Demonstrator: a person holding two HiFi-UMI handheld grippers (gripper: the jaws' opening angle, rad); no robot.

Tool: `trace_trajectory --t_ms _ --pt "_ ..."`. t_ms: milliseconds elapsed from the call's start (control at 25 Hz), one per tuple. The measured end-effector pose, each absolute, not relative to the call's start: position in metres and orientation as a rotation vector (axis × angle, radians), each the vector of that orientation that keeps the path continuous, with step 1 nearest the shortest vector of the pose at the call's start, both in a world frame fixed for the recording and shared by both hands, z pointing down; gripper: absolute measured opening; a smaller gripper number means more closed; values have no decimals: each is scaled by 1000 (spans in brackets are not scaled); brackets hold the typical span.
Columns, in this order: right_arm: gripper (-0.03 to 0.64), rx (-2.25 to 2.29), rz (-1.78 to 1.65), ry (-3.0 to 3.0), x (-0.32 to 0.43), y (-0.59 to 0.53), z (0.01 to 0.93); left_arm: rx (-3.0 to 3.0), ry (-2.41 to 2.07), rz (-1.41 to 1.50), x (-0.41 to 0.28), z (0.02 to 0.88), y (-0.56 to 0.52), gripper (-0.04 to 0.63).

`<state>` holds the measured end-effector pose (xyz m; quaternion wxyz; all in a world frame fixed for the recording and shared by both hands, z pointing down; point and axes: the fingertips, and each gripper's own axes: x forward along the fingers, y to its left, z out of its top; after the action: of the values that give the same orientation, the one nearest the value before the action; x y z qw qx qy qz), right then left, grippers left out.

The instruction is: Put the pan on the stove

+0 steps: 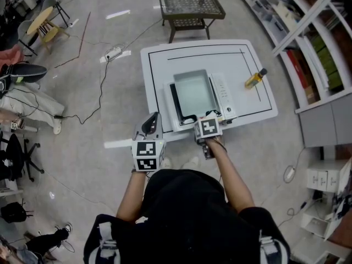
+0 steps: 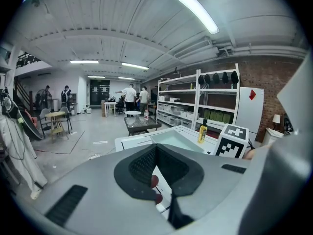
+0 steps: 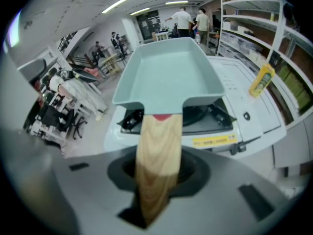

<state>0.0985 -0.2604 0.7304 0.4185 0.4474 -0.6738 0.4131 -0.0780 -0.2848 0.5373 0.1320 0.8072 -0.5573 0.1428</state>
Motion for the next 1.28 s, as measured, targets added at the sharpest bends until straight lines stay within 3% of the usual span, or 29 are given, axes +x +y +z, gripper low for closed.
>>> trace_trajectory --t_ms 680,1280 --pt "180 1213 1065 -1741 101 -272 703 2372 -1614 420 -71 536 -287 21" --pt "186 1307 973 -1891 109 -288 650 2431 -1637 418 -61 514 -295 21"
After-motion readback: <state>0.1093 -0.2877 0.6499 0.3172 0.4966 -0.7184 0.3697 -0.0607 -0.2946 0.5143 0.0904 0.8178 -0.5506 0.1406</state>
